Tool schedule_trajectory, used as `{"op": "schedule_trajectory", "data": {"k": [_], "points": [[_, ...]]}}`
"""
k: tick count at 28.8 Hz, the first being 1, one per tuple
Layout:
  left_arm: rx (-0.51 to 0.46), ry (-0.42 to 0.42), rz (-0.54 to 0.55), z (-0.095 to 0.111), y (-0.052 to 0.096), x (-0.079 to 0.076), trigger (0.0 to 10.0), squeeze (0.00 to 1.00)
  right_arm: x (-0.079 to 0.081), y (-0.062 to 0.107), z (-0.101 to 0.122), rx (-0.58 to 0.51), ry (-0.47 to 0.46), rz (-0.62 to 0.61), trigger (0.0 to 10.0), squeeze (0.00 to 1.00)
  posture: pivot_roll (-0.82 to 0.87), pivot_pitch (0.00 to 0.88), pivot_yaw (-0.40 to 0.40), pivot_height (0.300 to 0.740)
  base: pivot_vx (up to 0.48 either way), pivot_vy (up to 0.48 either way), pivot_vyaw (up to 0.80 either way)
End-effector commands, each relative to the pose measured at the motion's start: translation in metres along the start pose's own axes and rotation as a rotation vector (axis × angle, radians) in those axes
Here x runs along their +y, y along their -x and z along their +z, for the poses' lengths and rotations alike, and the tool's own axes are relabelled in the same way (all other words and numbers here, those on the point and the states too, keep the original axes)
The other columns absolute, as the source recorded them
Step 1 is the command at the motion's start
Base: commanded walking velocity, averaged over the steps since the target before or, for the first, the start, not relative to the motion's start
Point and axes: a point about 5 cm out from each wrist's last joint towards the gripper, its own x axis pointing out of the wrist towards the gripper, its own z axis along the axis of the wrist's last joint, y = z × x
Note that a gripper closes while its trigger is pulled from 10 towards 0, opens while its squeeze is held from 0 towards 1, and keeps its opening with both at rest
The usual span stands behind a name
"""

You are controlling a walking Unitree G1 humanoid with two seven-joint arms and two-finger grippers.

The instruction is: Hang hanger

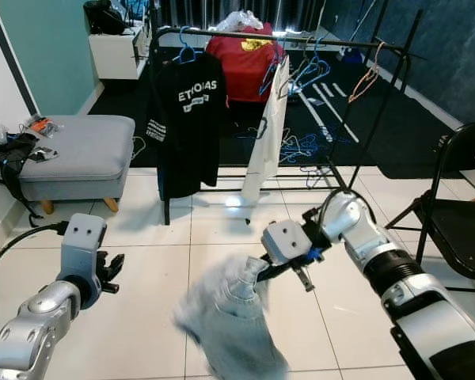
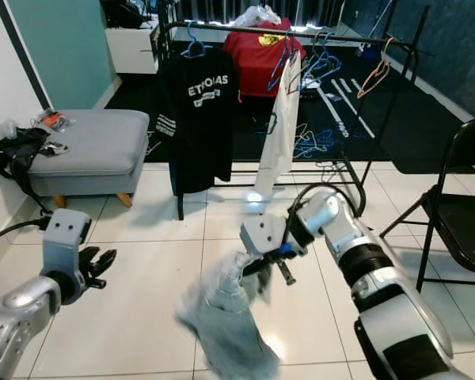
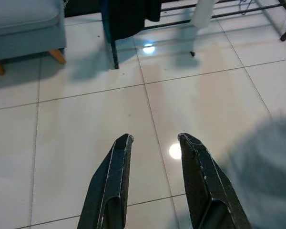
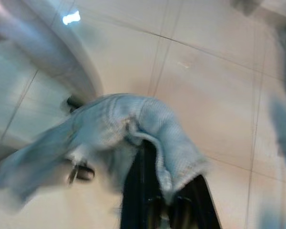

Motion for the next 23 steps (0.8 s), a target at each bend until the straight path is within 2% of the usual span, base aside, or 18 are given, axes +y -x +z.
{"op": "schedule_trajectory", "data": {"k": [1,3,4,5,6,10,11,12,13,14,15,16,17,18,19,20,21,23], "points": [[0.022,0.036,0.043,-0.006,0.0,0.001,10.0,0.0,-0.012,0.004,-0.012,-0.065,-0.228,-0.25,0.0,0.0,0.04,0.028,-0.084,0.74,0.0,0.0,0.0],[0.05,0.071,0.088,-0.011,-0.001,0.0,10.0,0.0,-0.015,0.003,-0.036,-0.178,-0.6,-0.565,0.0,0.0,0.04,0.026,-0.078,0.74,0.0,0.0,0.0],[0.059,0.075,0.093,-0.012,-0.002,-0.002,10.0,0.0,-0.013,0.004,-0.047,-0.212,-0.736,-0.668,0.0,0.0,0.04,0.026,-0.078,0.74,0.0,0.0,0.0],[0.059,0.075,0.093,-0.012,-0.002,-0.002,10.0,0.0,-0.013,0.004,-0.047,-0.212,-0.736,-0.668,0.0,0.0,0.04,0.026,-0.078,0.74,0.0,0.0,0.0],[0.062,0.076,0.092,-0.013,-0.002,-0.003,10.0,0.0,-0.012,0.004,-0.052,-0.223,-0.8,-0.718,0.0,0.0,0.04,0.026,-0.078,0.74,0.0,0.0,0.0],[0.062,0.076,0.092,-0.013,-0.002,-0.003,10.0,0.0,-0.012,0.004,-0.052,-0.223,-0.8,-0.718,0.0,0.0,0.04,0.026,-0.078,0.74,0.0,0.0,0.0],[0.064,0.071,0.079,-0.013,-0.004,-0.008,10.0,0.0,-0.005,0.006,-0.066,-0.265,-0.938,-0.832,0.0,0.0,0.04,0.024,-0.072,0.74,0.0,0.0,0.0],[0.065,0.066,0.06,-0.013,-0.006,-0.015,10.0,0.0,0.008,0.004,-0.086,-0.348,-1.151,-0.97,0.0,0.0,0.03,0.015,-0.056,0.74,0.0,0.0,0.0],[0.065,0.066,0.06,-0.013,-0.006,-0.015,10.0,0.0,0.008,0.004,-0.086,-0.348,-1.151,-0.97,0.0,0.0,0.03,0.015,-0.056,0.74,0.0,0.0,0.0],[0.065,0.063,0.046,-0.013,-0.008,-0.019,10.0,0.0,0.019,0.001,-0.099,-0.399,-1.306,-1.059,0.0,0.0,0.03,0.015,-0.056,0.74,0.0,0.0,0.0],[0.065,0.063,0.046,-0.013,-0.008,-0.019,10.0,0.0,0.019,0.001,-0.099,-0.399,-1.306,-1.059,0.0,0.0,0.03,0.015,-0.056,0.74,0.0,0.0,0.0],[0.067,0.057,0.035,-0.013,-0.01,-0.023,10.0,0.0,0.031,-0.002,-0.111,-0.469,-1.465,-1.137,0.0,0.0,0.04,0.01,-0.048,0.74,0.0,0.0,0.0],[0.067,0.057,0.035,-0.013,-0.01,-0.023,10.0,0.0,0.031,-0.002,-0.111,-0.469,-1.465,-1.137,0.0,0.0,0.04,0.01,-0.048,0.74,0.0,0.0,0.0],[0.069,0.052,0.031,-0.013,-0.011,-0.025,10.0,0.0,0.039,-0.004,-0.119,-0.523,-1.576,-1.195,0.0,0.0,0.04,0.01,-0.047,0.74,0.0,0.0,0.0],[0.069,0.052,0.031,-0.013,-0.011,-0.025,10.0,0.0,0.039,-0.004,-0.119,-0.523,-1.576,-1.195,0.0,0.0,0.04,0.01,-0.047,0.74,0.0,0.0,0.0],[0.073,0.048,0.024,-0.013,-0.012,-0.027,10.0,0.0,0.046,-0.002,-0.126,-0.591,-1.687,-1.275,0.0,0.0,0.04,0.007,-0.045,0.74,0.0,0.0,0.0],[0.073,0.048,0.024,-0.013,-0.012,-0.027,10.0,0.0,0.046,-0.002,-0.126,-0.591,-1.687,-1.275,0.0,0.0,0.04,0.007,-0.045,0.74,0.0,0.0,0.0],[0.076,0.046,0.02,-0.013,-0.013,-0.028,10.0,0.0,0.05,-0.001,-0.131,-0.635,-1.763,-1.33,0.0,0.0,0.04,0.008,-0.046,0.74,0.0,0.0,0.0]]}}
